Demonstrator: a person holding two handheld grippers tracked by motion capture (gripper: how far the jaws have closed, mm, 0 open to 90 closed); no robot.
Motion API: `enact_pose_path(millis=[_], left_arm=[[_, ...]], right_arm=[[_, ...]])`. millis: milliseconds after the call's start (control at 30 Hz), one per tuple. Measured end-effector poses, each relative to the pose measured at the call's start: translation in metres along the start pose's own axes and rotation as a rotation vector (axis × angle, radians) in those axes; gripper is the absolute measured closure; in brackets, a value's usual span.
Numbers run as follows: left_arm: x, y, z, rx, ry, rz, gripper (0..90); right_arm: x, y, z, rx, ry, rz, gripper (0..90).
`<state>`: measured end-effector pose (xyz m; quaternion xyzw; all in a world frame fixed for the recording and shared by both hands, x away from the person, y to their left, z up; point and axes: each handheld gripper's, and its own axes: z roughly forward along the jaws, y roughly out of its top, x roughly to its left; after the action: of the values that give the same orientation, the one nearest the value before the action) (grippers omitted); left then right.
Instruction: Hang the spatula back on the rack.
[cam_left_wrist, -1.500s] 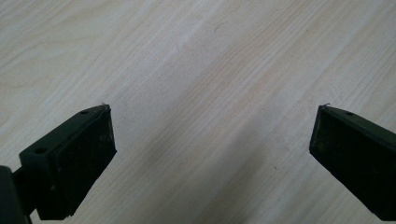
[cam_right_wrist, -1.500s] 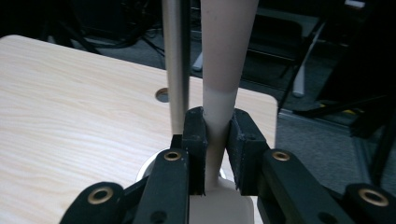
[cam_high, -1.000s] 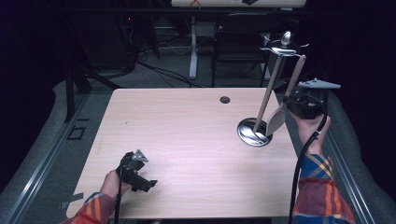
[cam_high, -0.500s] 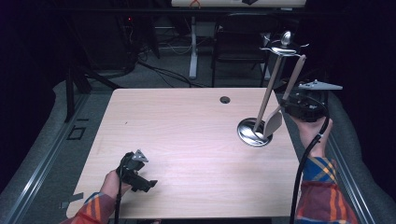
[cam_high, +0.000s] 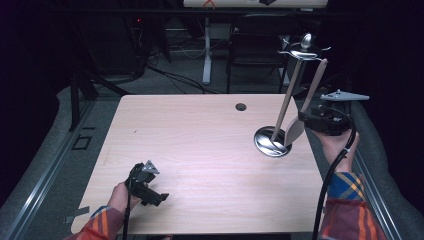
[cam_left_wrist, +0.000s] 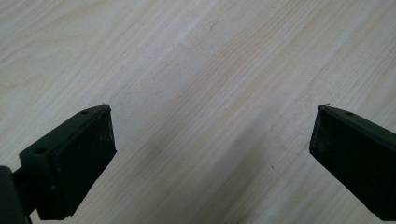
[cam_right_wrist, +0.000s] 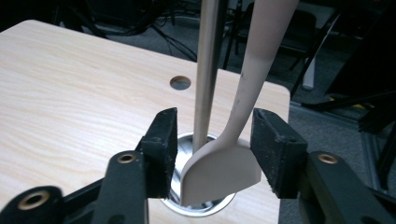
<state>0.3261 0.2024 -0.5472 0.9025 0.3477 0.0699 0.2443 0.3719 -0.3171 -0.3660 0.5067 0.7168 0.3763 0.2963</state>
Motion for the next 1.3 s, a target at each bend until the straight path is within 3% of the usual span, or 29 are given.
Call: enact_pose_path(millis=[367,633,833,1067,1300], left_arm=[[-0.001,0.001,0.000,0.001,0.004,0.003,0.0],[-0.001,0.001,0.000,0.001,0.002,0.008,0.0],[-0.001,0.001,0.000,0.001,0.002,0.007,0.0],[-0.001,0.001,-0.001,0.000,0.005,0.009,0.0],[-0.002,0.001,0.000,0.000,-0.004,0.009,0.0]], right_arm=[[0.011,-0.008,-0.009,0.049,0.055,-0.013,35.0],[0.031,-0.019,-0.010,0.098,0.121,-0.049,23.3],[0.054,-0.037,0.000,0.170,0.188,-0.096,15.8],[0.072,-0.057,0.013,0.258,0.225,-0.136,10.4],[0.082,-0.081,0.027,0.332,0.263,-0.144,7.1]])
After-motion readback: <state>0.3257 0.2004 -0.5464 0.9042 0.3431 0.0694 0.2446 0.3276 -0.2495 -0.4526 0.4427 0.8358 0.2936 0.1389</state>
